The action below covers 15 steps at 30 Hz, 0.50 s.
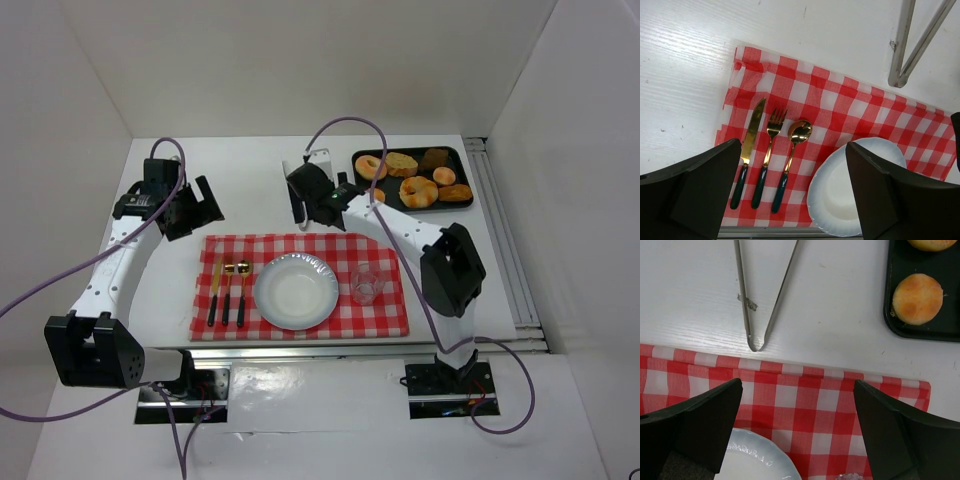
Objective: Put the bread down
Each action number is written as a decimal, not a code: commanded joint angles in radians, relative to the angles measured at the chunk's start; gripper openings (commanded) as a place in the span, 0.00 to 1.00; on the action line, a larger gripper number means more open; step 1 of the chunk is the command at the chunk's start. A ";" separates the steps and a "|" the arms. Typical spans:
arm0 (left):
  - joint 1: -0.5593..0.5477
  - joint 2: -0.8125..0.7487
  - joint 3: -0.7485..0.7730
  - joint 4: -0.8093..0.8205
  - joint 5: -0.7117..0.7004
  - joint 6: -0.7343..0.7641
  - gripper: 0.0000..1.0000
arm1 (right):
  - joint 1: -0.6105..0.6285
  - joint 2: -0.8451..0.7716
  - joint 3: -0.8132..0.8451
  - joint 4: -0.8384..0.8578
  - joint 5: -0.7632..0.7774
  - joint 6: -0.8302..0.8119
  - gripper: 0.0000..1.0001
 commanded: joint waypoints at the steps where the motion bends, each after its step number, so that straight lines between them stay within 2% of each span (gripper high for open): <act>1: 0.004 -0.027 -0.002 0.021 0.019 0.020 0.99 | -0.006 -0.013 0.007 0.044 0.018 0.026 0.99; 11: 0.004 -0.027 -0.002 0.009 0.019 0.020 0.99 | -0.047 0.234 0.263 0.045 -0.111 0.038 0.99; 15: 0.004 -0.038 -0.013 0.009 -0.003 0.038 0.99 | -0.056 0.329 0.317 0.056 -0.153 0.003 0.99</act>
